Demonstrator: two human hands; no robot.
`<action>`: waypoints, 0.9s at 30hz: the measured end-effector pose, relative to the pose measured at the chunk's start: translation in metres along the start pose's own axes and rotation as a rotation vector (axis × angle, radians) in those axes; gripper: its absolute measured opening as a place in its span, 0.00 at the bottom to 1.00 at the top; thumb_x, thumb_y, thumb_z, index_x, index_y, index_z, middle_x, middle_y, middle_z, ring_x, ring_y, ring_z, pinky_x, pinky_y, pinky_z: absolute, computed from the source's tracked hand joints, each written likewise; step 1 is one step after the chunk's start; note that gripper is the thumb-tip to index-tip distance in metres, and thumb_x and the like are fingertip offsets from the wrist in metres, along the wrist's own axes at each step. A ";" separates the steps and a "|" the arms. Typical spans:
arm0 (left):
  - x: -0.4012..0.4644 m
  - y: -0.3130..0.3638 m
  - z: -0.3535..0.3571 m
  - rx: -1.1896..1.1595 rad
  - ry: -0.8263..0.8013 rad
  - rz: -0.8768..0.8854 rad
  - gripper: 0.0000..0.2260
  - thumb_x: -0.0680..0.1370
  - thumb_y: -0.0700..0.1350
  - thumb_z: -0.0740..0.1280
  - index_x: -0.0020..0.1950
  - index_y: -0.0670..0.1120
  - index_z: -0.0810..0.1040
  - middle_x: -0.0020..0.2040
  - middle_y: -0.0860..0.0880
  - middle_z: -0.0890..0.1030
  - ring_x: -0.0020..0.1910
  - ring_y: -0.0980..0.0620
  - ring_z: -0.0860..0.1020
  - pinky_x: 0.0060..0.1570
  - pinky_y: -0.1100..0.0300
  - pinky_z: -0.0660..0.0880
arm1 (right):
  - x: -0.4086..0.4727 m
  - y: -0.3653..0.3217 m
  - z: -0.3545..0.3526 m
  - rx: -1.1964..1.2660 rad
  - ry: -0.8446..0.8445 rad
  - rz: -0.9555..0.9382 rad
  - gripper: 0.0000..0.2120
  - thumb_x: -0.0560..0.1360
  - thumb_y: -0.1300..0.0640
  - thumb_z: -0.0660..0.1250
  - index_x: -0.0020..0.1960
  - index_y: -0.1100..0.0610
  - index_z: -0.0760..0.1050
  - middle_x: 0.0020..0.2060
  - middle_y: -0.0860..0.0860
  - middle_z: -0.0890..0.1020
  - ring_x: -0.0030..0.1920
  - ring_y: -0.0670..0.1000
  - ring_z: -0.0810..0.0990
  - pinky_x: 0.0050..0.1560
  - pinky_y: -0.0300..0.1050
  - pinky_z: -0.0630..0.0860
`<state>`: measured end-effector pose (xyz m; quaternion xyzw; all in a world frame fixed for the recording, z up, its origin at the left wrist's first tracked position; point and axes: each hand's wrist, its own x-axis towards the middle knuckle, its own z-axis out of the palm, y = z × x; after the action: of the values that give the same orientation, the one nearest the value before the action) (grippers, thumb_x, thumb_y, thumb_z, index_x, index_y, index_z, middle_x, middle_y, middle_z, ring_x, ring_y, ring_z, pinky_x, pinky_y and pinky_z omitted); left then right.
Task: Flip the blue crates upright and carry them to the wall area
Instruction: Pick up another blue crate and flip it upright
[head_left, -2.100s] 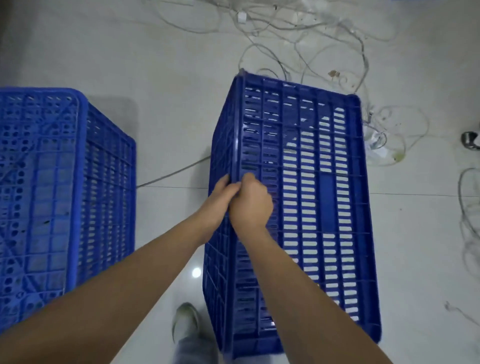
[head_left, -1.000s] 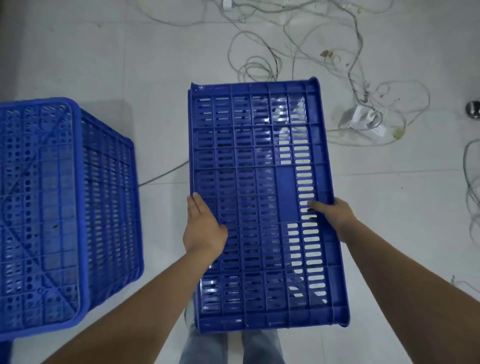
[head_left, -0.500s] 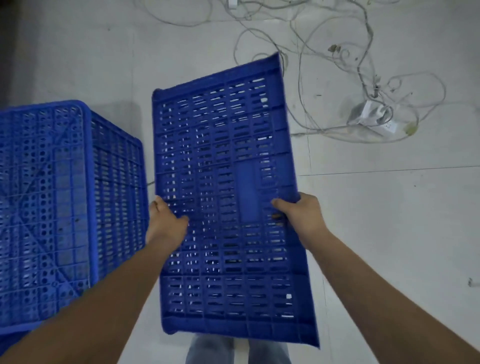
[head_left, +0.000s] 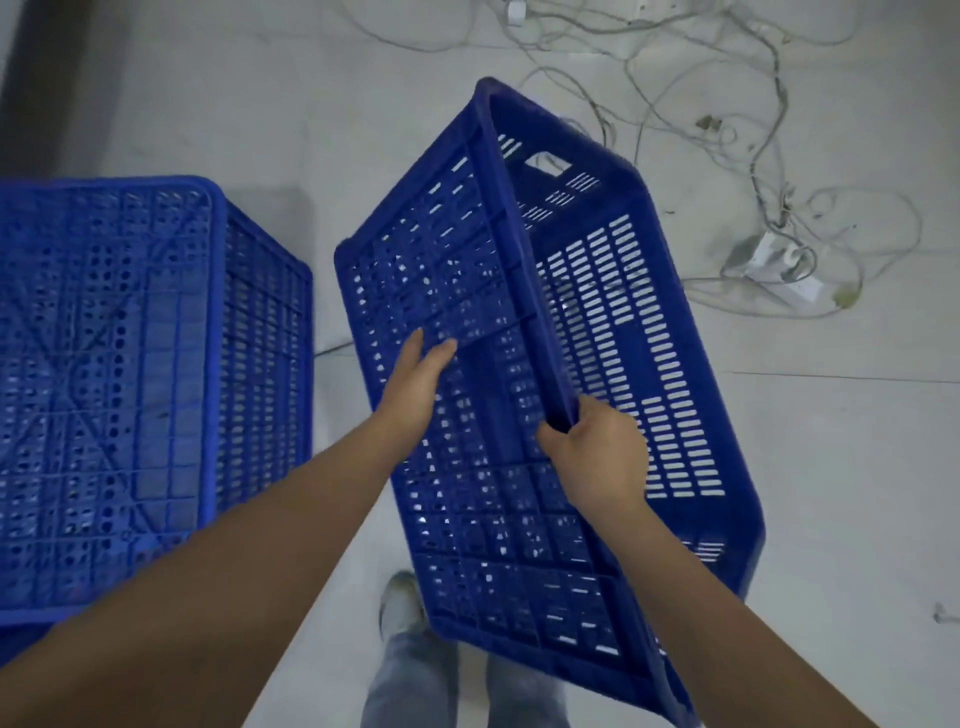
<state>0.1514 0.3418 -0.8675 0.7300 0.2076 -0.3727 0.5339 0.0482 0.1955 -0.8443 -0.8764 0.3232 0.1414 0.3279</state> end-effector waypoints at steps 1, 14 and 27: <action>0.000 0.007 0.006 -0.043 -0.011 0.015 0.31 0.80 0.58 0.57 0.79 0.53 0.51 0.79 0.54 0.54 0.77 0.50 0.56 0.74 0.49 0.56 | 0.001 0.000 0.002 -0.033 -0.006 -0.025 0.19 0.74 0.53 0.68 0.32 0.57 0.63 0.24 0.49 0.67 0.24 0.48 0.63 0.25 0.40 0.59; 0.028 -0.002 -0.030 -0.363 0.142 -0.399 0.20 0.73 0.52 0.68 0.63 0.46 0.73 0.59 0.47 0.76 0.50 0.45 0.77 0.41 0.47 0.78 | -0.004 0.032 0.049 -0.488 -0.179 -0.387 0.23 0.49 0.56 0.83 0.27 0.55 0.66 0.15 0.46 0.62 0.20 0.46 0.52 0.26 0.33 0.36; 0.000 -0.094 0.000 -0.666 0.244 -0.621 0.10 0.76 0.33 0.62 0.57 0.40 0.70 0.43 0.41 0.78 0.40 0.44 0.77 0.47 0.51 0.75 | -0.012 0.103 0.063 -0.716 -0.391 -0.319 0.13 0.74 0.62 0.65 0.57 0.53 0.76 0.51 0.53 0.82 0.49 0.55 0.82 0.41 0.45 0.73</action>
<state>0.0854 0.3737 -0.9262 0.4609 0.5858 -0.3392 0.5740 -0.0312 0.1836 -0.9358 -0.9305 0.0463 0.3553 0.0762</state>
